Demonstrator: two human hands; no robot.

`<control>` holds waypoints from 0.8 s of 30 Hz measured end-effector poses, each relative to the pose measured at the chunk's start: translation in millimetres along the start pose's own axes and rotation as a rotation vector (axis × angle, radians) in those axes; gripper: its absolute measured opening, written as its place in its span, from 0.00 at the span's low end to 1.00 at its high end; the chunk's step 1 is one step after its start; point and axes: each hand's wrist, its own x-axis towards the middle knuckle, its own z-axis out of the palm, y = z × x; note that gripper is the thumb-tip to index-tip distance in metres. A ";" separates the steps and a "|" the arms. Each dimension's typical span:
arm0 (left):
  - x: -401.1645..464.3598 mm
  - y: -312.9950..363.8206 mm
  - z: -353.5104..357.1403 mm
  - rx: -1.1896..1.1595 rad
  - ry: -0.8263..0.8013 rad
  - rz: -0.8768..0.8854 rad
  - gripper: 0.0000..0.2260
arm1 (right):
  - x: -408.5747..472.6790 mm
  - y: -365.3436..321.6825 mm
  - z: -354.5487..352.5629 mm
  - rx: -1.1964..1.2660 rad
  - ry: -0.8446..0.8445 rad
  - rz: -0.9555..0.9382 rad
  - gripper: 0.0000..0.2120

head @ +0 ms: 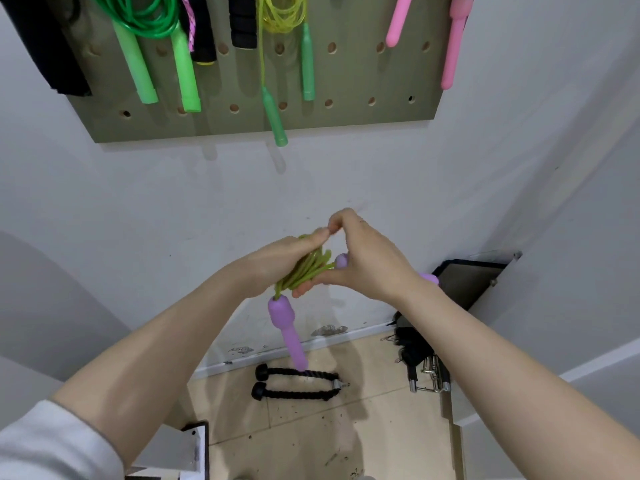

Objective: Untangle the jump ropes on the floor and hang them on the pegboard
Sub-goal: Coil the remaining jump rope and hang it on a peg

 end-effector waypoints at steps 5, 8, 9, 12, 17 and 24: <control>-7.3 3.4 -0.7 -0.082 -0.357 -0.018 0.45 | 0.1 3.2 -9.5 0.371 -0.397 -0.043 0.35; -5.7 9.4 0.1 -0.101 -0.394 0.023 0.34 | 0.8 -0.7 -14.2 0.392 -0.416 -0.057 0.19; -5.4 10.3 1.0 -0.105 -0.382 0.021 0.33 | 1.6 -2.2 -15.8 0.371 -0.415 -0.046 0.16; -4.1 13.5 5.0 -0.116 -0.280 0.018 0.34 | 5.9 -0.1 -19.0 0.390 -0.337 -0.025 0.12; -5.8 20.0 5.1 -0.180 0.078 0.097 0.27 | 6.7 10.0 -15.1 0.499 -0.144 0.035 0.06; -5.0 -4.1 2.8 -0.395 0.047 0.277 0.09 | 12.2 21.0 -12.4 0.775 -0.138 0.210 0.16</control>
